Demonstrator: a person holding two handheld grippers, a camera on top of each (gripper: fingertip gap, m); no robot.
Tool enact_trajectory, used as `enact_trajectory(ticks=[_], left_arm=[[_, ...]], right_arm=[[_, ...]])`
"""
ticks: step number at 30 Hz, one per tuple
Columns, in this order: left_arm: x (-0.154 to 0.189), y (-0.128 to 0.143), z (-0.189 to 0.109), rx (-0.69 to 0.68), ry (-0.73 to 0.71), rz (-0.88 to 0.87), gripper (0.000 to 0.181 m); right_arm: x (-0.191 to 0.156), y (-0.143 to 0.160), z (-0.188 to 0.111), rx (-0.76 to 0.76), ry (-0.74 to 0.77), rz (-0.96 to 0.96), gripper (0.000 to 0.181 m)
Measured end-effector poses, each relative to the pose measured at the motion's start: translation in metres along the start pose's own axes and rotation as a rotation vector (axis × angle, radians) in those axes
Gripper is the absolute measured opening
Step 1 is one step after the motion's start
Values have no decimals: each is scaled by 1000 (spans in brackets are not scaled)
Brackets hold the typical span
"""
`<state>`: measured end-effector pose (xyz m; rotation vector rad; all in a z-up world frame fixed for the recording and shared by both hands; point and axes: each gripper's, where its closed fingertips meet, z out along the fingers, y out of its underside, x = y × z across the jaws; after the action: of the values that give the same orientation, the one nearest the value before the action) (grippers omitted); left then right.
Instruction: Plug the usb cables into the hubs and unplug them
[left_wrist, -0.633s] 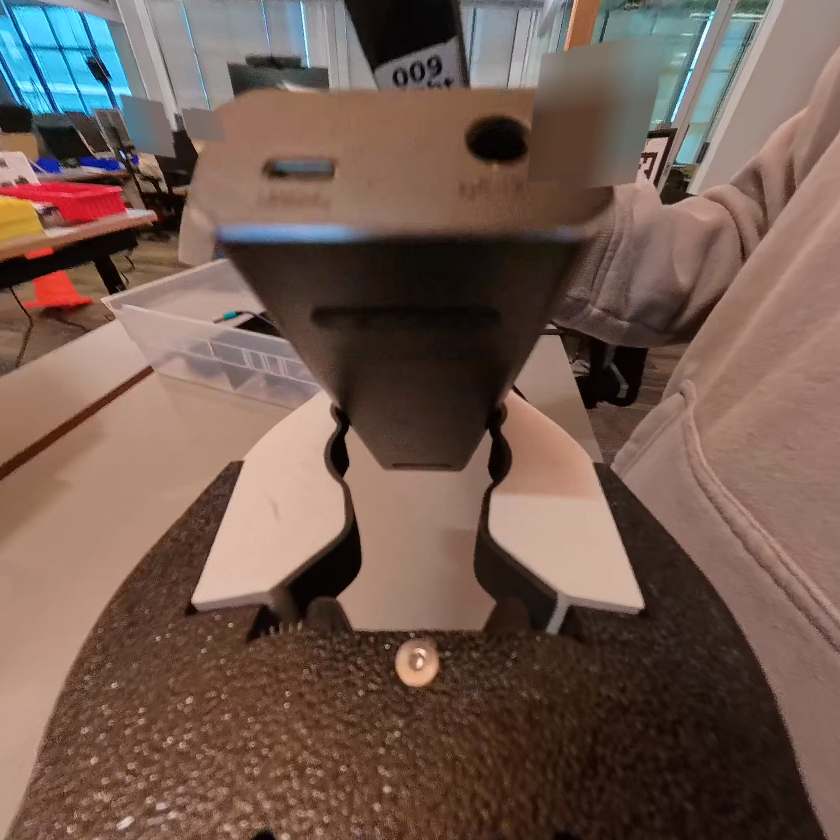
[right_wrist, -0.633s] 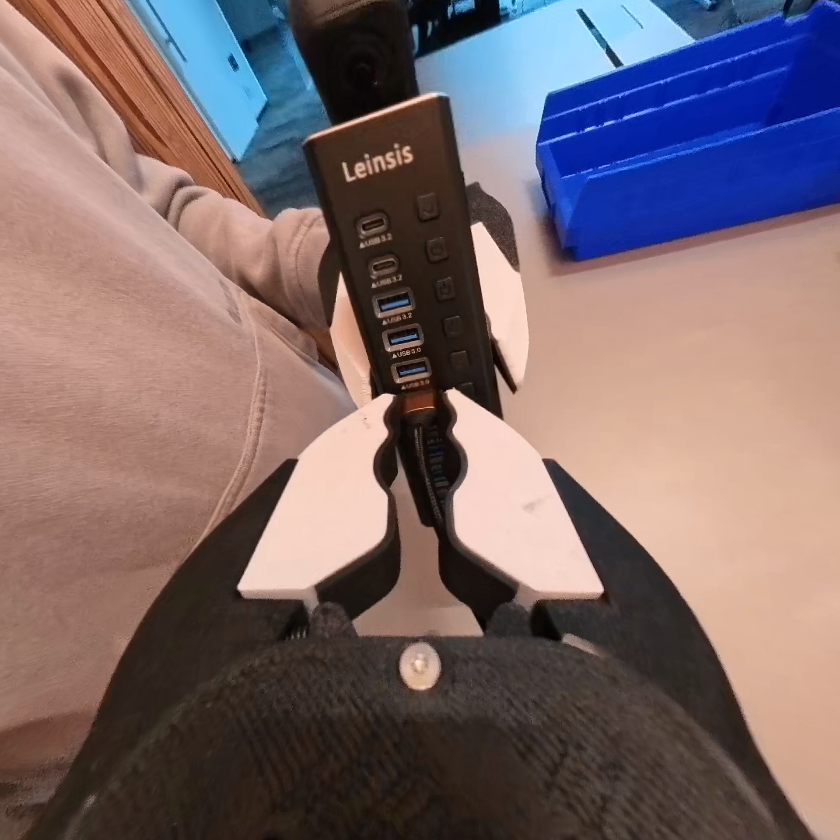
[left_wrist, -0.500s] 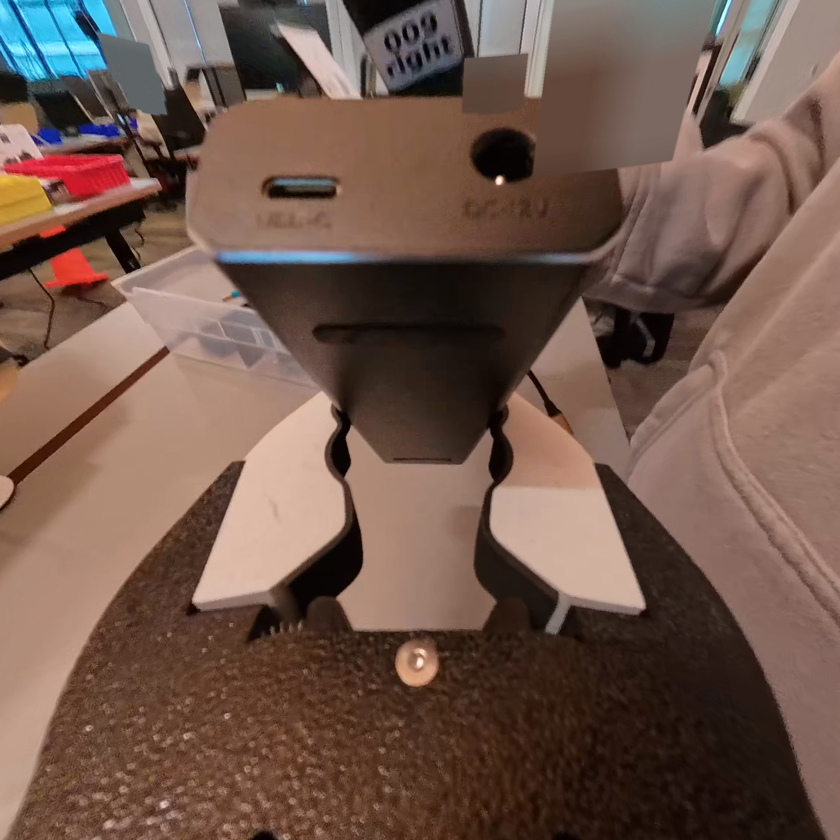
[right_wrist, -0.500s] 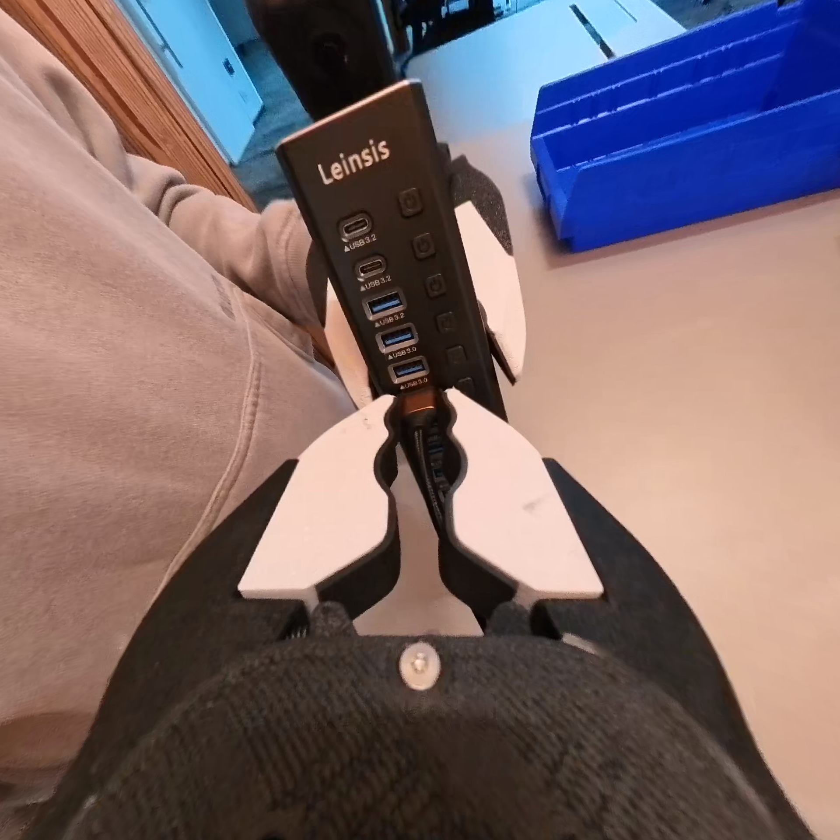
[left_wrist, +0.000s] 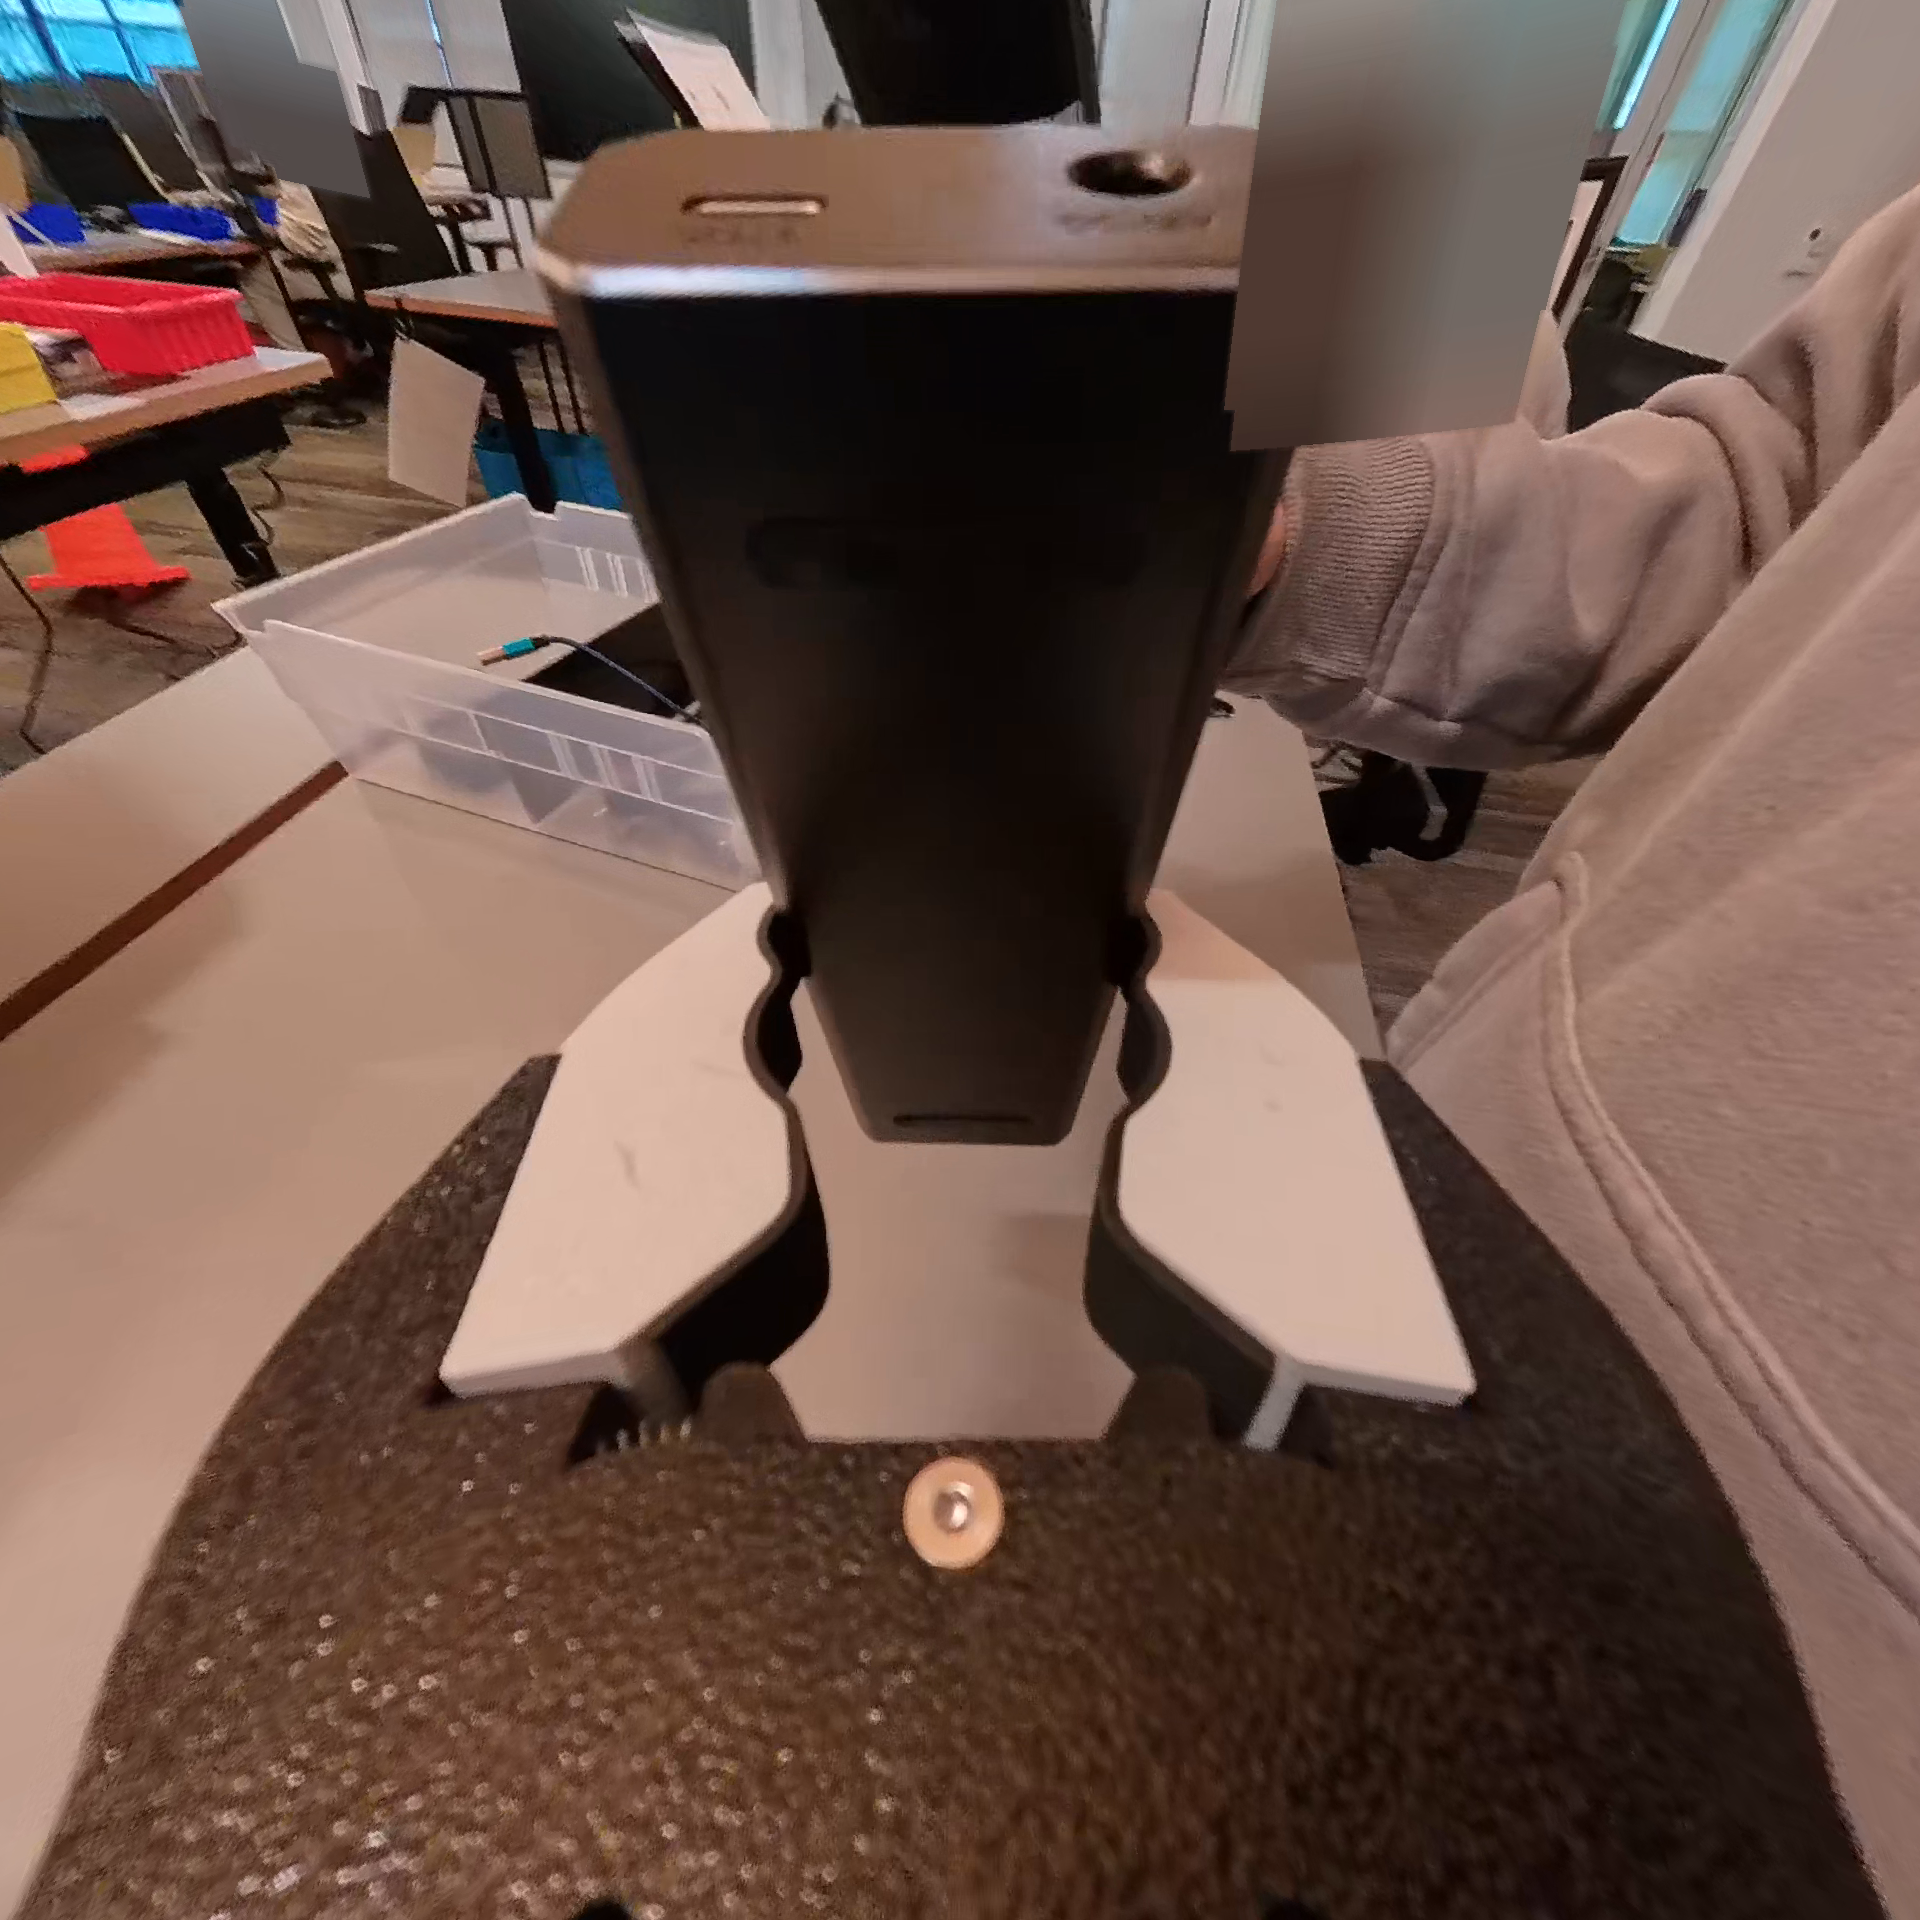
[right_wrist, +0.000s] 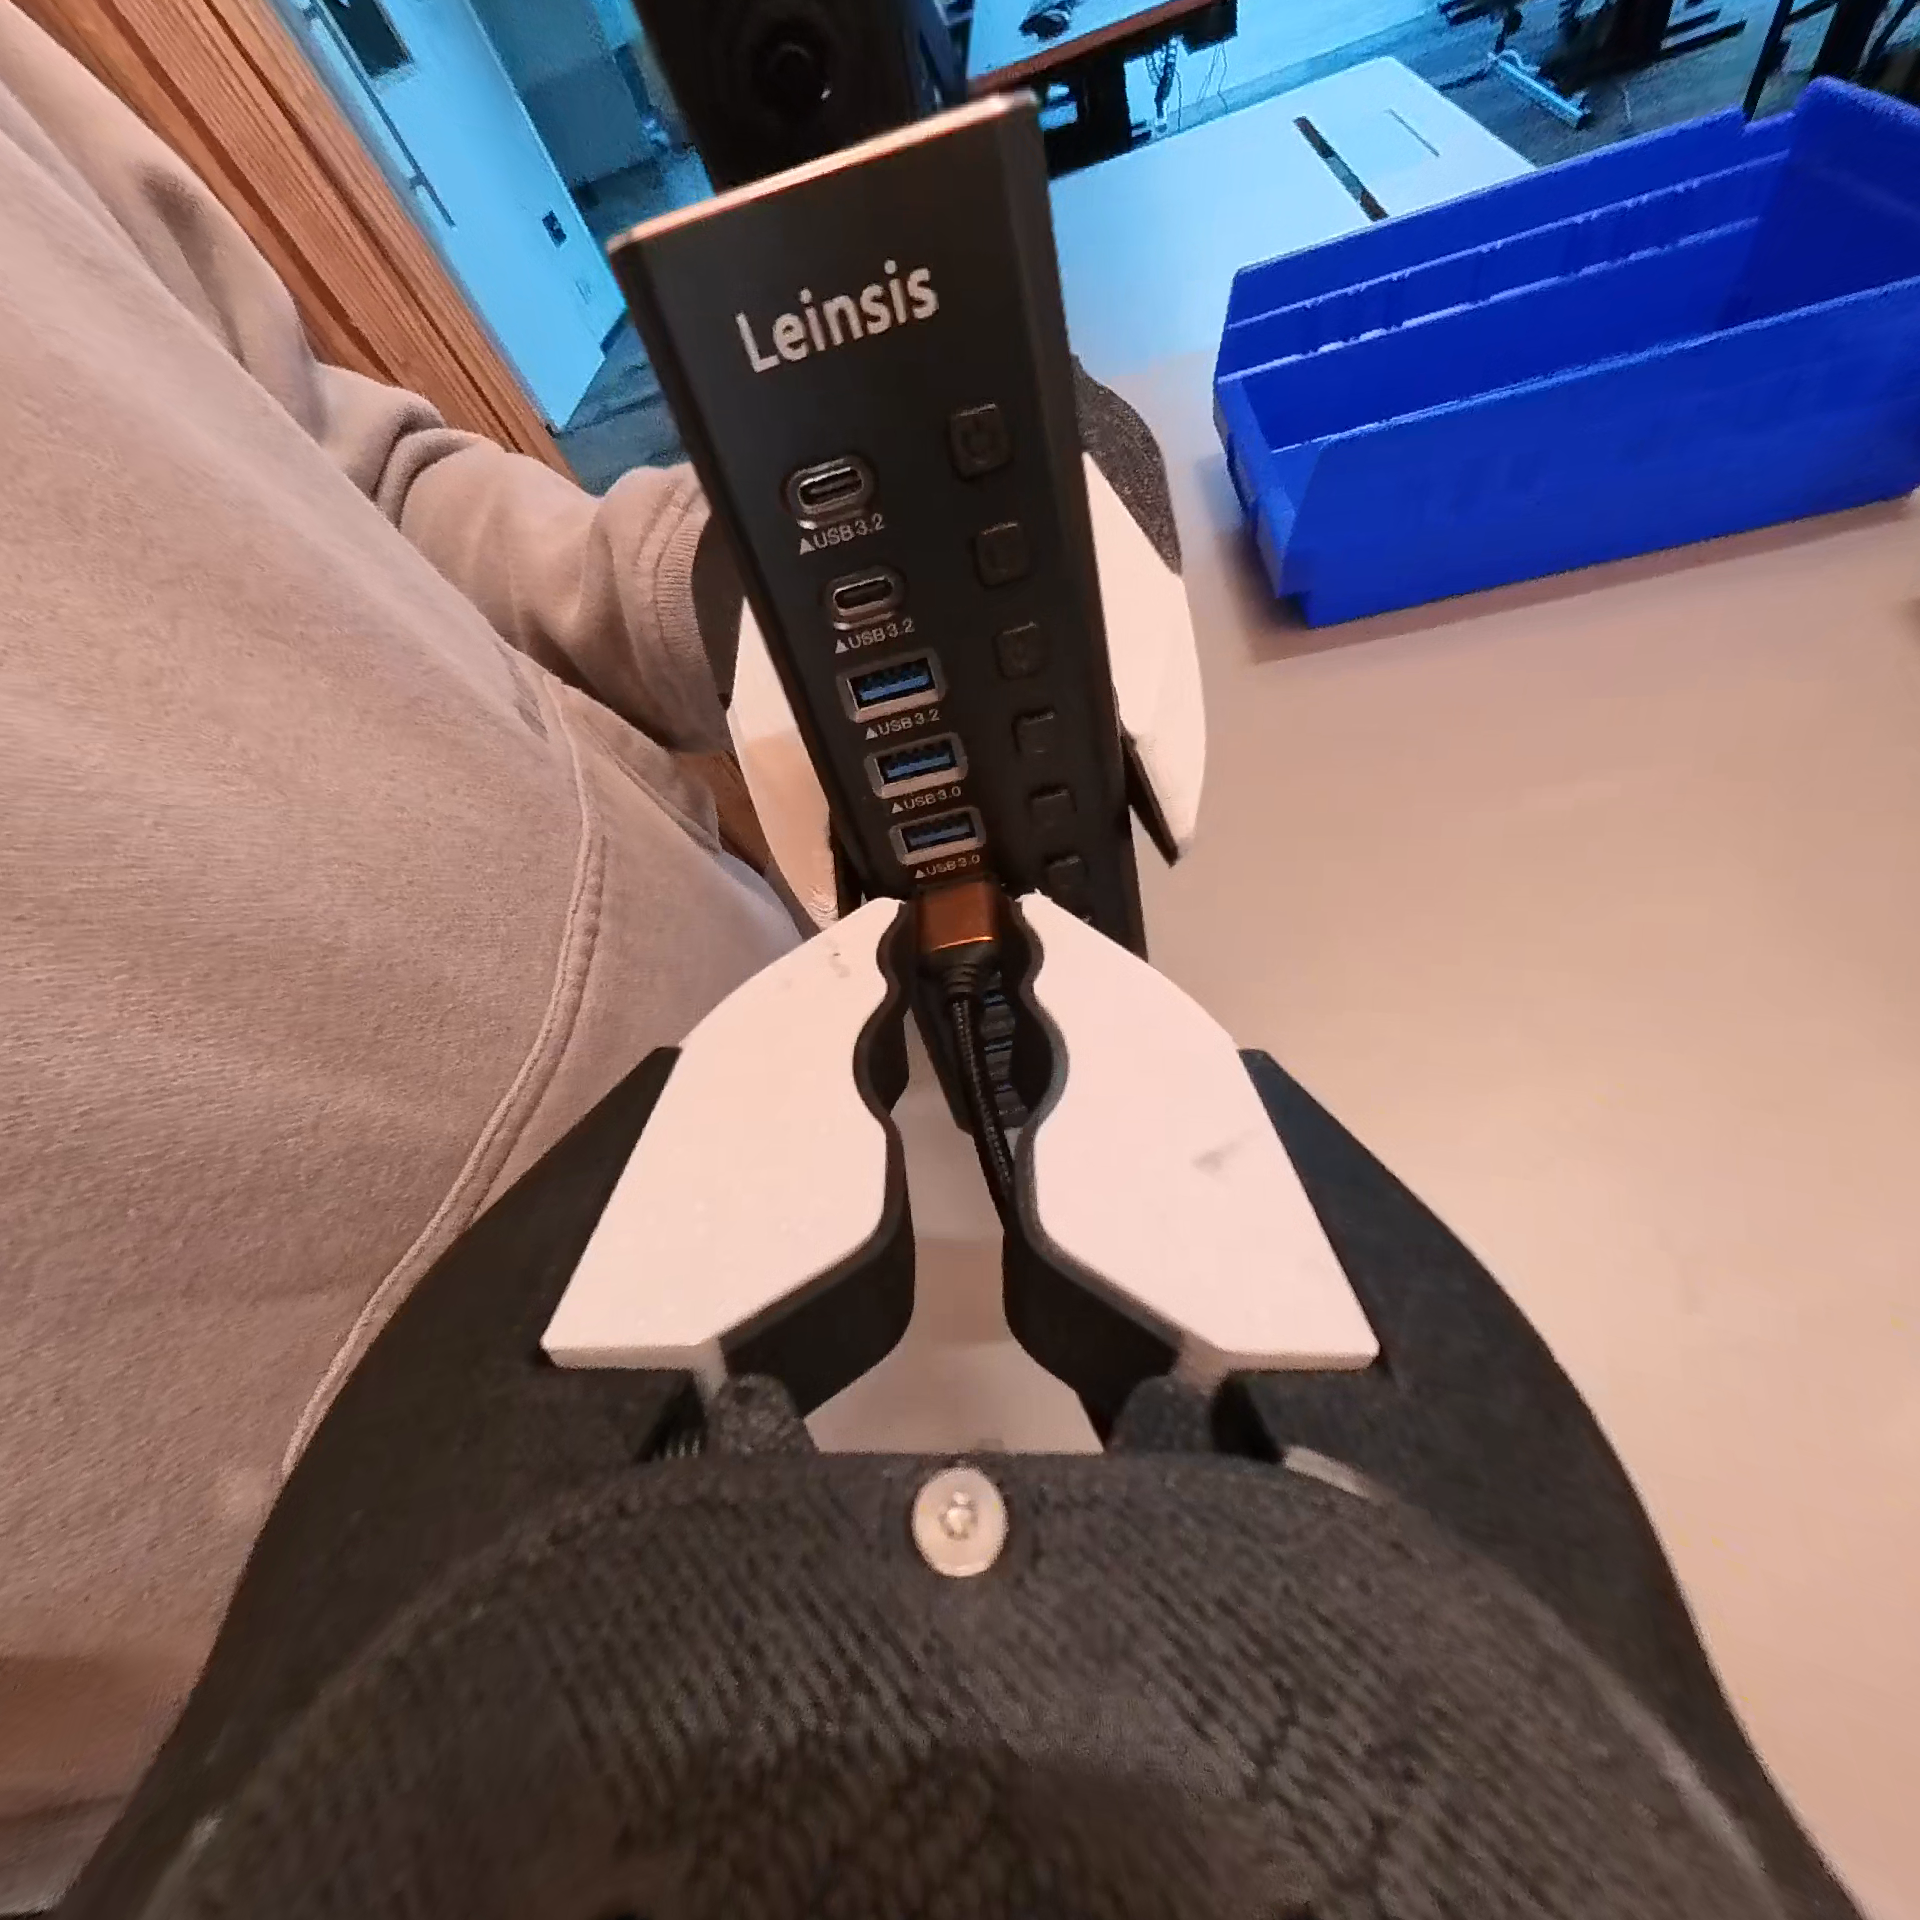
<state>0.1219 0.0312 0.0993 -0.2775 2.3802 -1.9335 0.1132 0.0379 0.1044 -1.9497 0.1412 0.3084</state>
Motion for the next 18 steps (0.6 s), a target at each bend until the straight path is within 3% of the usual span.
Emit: enact_trajectory(ticks=[12, 15, 18], left_arm=[[3, 18, 10, -34, 23, -132, 59], [-3, 18, 9, -53, -60, -25, 60], [-9, 18, 10, -47, -98, -53, 59]], right_arm=[[3, 6, -1, -28, 37, 19, 15], [5, 8, -2, -21, 44, 39, 15], [11, 10, -2, -7, 69, 65, 15]])
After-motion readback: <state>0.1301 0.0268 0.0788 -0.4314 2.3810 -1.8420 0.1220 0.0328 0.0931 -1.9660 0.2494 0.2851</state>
